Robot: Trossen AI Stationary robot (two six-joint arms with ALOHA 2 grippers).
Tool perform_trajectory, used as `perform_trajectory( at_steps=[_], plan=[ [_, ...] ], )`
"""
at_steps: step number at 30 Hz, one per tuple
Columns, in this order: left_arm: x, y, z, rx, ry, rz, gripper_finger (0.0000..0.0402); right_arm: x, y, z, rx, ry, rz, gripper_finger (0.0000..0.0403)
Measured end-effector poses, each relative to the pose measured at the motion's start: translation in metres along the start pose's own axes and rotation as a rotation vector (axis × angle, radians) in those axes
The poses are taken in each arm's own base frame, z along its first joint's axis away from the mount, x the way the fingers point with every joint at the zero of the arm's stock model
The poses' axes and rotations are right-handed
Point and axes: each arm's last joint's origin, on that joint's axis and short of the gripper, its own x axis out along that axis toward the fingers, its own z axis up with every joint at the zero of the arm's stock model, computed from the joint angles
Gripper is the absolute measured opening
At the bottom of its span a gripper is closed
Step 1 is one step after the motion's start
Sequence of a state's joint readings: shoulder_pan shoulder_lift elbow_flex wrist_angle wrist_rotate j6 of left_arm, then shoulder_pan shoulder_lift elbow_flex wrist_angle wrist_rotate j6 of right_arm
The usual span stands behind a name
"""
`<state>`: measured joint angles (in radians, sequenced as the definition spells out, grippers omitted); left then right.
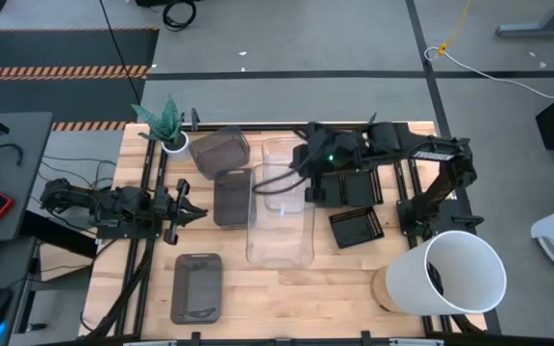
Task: Stack baskets by color
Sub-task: Stack the transparent bin on the transparent bin
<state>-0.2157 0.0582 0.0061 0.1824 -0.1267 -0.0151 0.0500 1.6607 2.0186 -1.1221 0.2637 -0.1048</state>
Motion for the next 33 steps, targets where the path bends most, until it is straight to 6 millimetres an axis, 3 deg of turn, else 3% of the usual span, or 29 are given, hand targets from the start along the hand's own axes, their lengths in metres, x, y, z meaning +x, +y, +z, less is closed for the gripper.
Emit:
perform_trajectory(
  at_steps=[12,22,33],
  plan=[
    [0.000,0.000,0.000,0.000,0.000,0.000,0.0027,-0.002,-0.052,-0.011,-0.055,0.012,0.009,0.0002],
    [0.000,0.000,0.000,0.000,0.000,0.000,0.0034,0.002,-0.099,-0.026,-0.072,0.062,-0.097,0.0003],
    [0.000,0.000,0.000,0.000,0.000,0.000,0.0028,0.002,-0.130,-0.036,-0.035,0.039,-0.080,0.0004]
  ],
)
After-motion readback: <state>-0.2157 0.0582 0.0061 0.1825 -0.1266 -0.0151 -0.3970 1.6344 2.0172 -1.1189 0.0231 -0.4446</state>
